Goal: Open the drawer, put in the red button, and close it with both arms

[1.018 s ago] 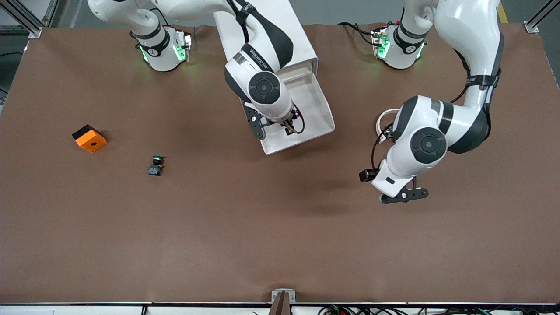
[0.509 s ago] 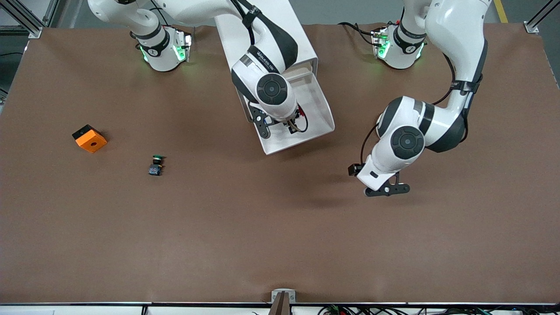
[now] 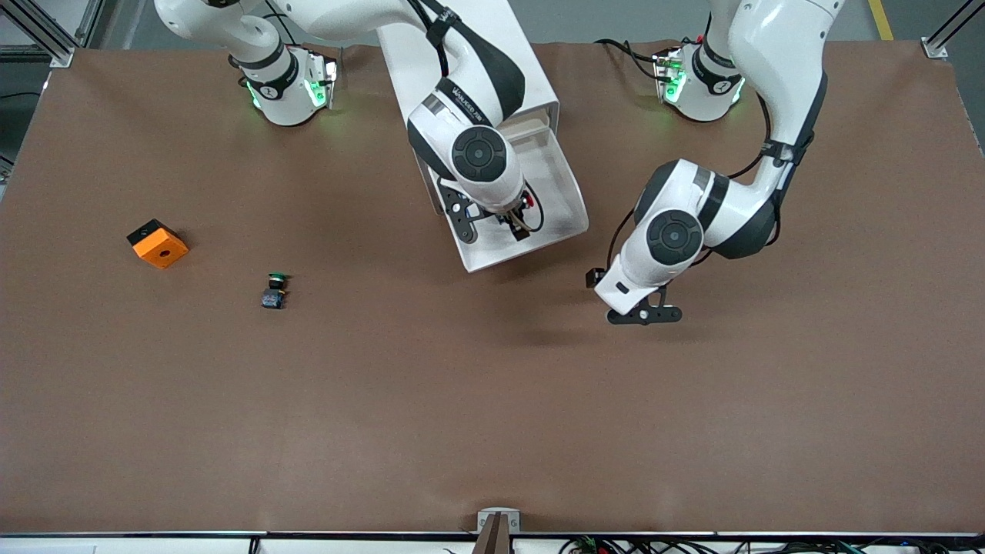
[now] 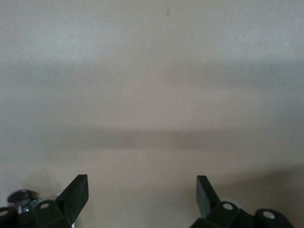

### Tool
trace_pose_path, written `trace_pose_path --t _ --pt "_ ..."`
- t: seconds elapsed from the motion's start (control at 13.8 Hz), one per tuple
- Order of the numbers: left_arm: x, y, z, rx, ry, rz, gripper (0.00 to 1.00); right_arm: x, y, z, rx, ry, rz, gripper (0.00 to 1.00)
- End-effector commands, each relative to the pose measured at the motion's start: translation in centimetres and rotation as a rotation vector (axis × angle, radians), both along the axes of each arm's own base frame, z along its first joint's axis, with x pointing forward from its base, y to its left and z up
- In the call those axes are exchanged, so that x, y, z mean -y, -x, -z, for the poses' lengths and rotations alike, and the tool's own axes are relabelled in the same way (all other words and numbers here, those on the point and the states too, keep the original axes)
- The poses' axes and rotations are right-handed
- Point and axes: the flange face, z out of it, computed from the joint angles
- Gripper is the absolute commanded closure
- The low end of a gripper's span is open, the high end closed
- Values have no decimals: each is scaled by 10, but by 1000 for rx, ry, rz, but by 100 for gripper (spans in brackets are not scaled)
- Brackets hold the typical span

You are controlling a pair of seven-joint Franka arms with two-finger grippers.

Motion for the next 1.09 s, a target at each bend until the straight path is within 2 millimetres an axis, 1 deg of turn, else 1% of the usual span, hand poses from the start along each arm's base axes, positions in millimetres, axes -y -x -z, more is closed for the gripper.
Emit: trace_pose_path --t 0.0,0.15,0.22,0.29,0.44,0.58,0.65,0.87,0.95,1.02 --pt "20 21 -6 14 -8 -38 0 17 -15 -57 55 -41 27 0" --pt "42 37 -4 6 -14 -58 0 29 -20 -94 100 -85 12 0" --pt "55 46 -4 7 -19 -76 0 39 -25 -110 119 -104 -5 0" --pt "65 54 -4 6 -22 -85 0 50 -27 -123 119 -108 -40 0" --pt "85 68 -6 -3 -12 -107 0 77 -30 -146 112 -119 -165 0" --pt "104 88 -6 -19 -17 -150 0 106 -35 -165 102 -129 -259 0" --pt "115 99 -6 -27 -17 -154 0 125 -40 -174 93 -134 -305 0" --pt "137 139 4 -97 -21 -164 0 196 -62 -185 63 -171 -464 0" --pt "142 151 9 -130 -26 -163 0 220 -66 -191 74 -192 -510 0" --pt "149 164 9 -170 -27 -157 0 244 -67 -195 91 -211 -574 0"
